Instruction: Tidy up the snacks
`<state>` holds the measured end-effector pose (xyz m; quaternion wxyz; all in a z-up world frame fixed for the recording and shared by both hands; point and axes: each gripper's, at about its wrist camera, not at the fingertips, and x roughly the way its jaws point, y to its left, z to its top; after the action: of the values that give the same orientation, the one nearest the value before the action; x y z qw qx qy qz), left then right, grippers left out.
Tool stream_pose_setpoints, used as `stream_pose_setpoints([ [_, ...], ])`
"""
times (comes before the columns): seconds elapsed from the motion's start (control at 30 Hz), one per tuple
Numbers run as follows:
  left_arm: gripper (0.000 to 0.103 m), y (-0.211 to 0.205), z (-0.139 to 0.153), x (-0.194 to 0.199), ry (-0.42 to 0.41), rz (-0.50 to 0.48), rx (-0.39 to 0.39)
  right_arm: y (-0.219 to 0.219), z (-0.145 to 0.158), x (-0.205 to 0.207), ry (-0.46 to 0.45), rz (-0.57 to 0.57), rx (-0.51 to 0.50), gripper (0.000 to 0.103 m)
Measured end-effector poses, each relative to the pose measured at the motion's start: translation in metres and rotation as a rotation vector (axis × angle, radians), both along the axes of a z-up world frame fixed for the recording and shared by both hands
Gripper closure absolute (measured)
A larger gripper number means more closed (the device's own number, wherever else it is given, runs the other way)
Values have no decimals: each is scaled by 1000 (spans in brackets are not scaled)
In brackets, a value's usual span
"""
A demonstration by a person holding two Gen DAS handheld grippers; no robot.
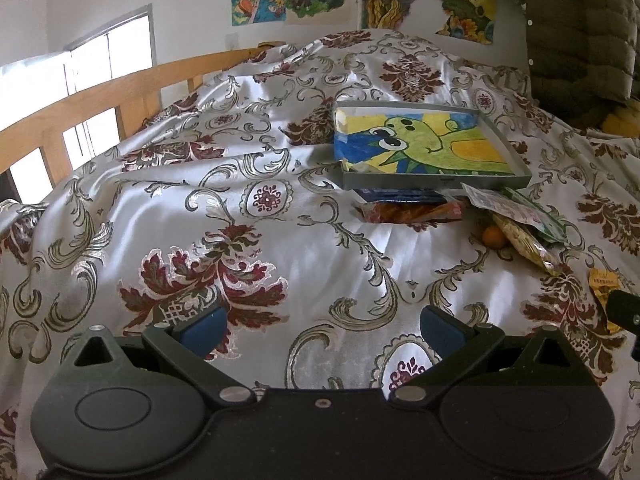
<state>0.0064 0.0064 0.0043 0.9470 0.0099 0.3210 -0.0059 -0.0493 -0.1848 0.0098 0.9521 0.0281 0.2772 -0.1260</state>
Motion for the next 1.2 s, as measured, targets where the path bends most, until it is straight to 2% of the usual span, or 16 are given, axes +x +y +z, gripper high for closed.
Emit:
stream_pose_setpoints([
  [0.4, 1, -14, 27, 26, -26, -62, 6, 6, 34, 1, -58, 83, -159, 0],
  [0.67, 1, -32, 45, 67, -15, -138, -58, -6, 47, 17, -85, 136, -218, 0],
  [0.93, 1, -60, 50, 113, -22, -250, -42, -13, 35, 42, -66, 171, -206, 0],
  [1.2, 1, -68, 28, 171, 72, -328, -135, -17, 3, 87, -16, 244, -262, 0],
])
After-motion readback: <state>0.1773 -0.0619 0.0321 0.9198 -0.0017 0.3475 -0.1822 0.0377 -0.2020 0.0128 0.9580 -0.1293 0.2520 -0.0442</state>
